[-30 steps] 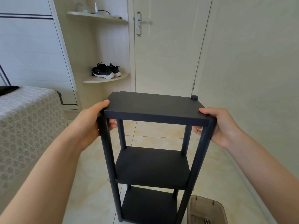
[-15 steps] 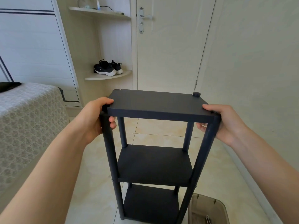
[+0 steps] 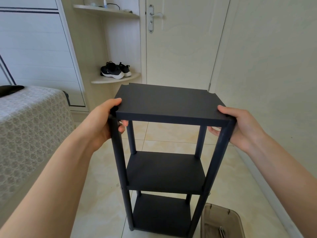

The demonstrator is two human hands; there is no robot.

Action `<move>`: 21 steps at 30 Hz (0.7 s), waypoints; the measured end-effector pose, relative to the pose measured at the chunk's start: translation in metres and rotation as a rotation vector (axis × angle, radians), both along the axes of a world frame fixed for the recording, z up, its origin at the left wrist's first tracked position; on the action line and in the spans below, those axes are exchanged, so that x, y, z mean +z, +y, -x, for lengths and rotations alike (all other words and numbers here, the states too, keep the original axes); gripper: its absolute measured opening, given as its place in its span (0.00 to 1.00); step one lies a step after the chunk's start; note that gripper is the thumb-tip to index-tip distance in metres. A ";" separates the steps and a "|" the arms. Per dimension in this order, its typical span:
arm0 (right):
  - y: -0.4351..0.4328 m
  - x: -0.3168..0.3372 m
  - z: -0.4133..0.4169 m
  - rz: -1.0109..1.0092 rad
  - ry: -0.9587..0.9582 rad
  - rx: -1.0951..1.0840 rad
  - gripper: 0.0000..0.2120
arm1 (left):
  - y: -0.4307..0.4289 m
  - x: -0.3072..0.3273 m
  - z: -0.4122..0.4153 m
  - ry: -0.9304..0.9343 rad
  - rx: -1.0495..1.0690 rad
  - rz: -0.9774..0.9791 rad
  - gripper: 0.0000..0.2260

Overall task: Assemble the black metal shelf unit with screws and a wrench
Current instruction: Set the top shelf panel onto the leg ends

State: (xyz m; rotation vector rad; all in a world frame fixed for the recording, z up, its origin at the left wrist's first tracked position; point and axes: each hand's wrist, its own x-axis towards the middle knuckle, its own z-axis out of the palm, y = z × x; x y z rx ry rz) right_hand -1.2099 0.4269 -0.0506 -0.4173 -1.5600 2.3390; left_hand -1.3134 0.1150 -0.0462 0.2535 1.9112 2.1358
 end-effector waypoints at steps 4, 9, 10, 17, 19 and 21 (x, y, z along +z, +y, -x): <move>0.001 -0.001 -0.001 -0.007 0.003 0.022 0.13 | 0.002 -0.002 0.001 -0.001 0.027 -0.005 0.13; 0.004 -0.001 -0.001 -0.033 0.022 0.063 0.12 | 0.000 -0.001 0.001 0.012 -0.002 -0.036 0.12; 0.005 0.000 -0.001 -0.042 0.024 0.073 0.11 | -0.001 -0.001 0.001 0.014 -0.005 -0.048 0.11; 0.011 0.006 0.000 -0.080 -0.051 0.093 0.08 | -0.003 -0.002 -0.003 0.038 -0.060 -0.032 0.12; 0.012 0.012 0.001 -0.080 -0.133 0.099 0.09 | -0.003 -0.001 -0.005 0.011 -0.061 -0.034 0.11; 0.013 0.017 0.003 -0.071 -0.213 0.084 0.07 | -0.002 -0.001 -0.007 -0.028 -0.068 -0.042 0.11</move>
